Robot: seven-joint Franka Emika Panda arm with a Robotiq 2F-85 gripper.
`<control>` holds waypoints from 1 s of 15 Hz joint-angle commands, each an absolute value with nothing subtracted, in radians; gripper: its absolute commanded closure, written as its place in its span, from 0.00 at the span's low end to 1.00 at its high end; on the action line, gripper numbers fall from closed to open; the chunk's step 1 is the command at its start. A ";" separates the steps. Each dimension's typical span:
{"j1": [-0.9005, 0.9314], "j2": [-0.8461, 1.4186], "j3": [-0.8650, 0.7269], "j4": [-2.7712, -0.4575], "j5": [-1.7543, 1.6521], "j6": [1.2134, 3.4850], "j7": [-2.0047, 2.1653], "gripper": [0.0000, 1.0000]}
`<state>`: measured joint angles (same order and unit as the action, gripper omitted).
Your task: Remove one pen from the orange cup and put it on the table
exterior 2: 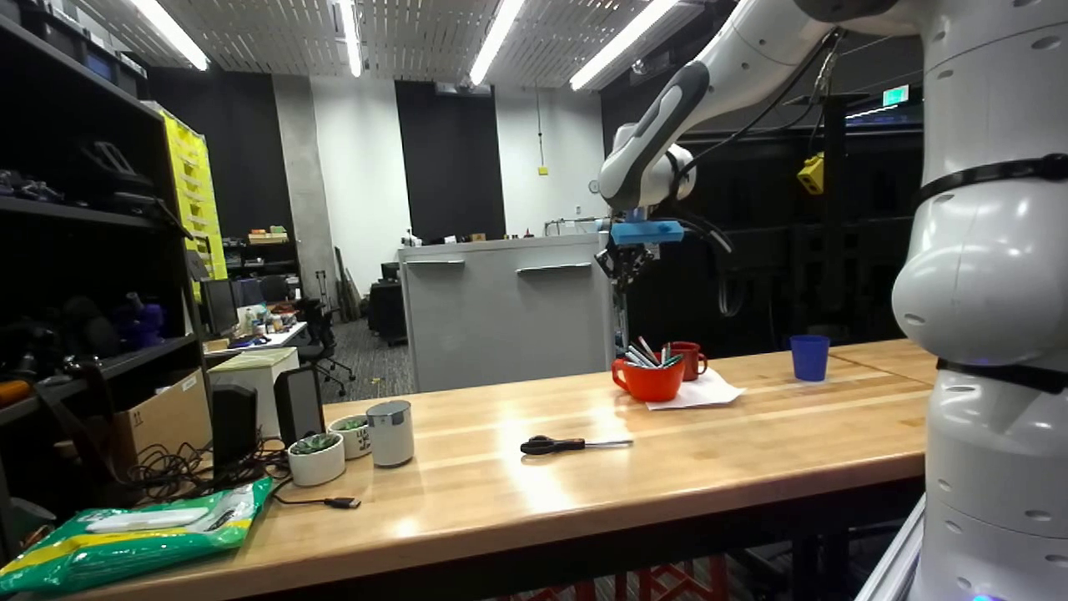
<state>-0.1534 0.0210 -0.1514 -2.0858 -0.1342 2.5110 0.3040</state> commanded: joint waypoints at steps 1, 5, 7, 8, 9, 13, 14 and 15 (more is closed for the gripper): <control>-0.131 -0.002 -0.133 -2.095 -0.153 2.489 0.296 0.97; -0.109 0.018 -0.112 -2.082 -0.178 2.473 0.303 0.97; -0.097 0.043 -0.104 -2.072 -0.218 2.456 0.315 0.97; -0.091 0.057 -0.099 -2.067 -0.239 2.446 0.321 0.97; -0.085 0.072 -0.096 -2.064 -0.260 2.436 0.325 0.97; -0.047 0.148 -0.085 -2.043 -0.328 2.380 0.328 0.97; -0.035 0.167 -0.084 -2.038 -0.343 2.367 0.326 0.97; -0.023 0.185 -0.084 -2.031 -0.362 2.354 0.326 0.97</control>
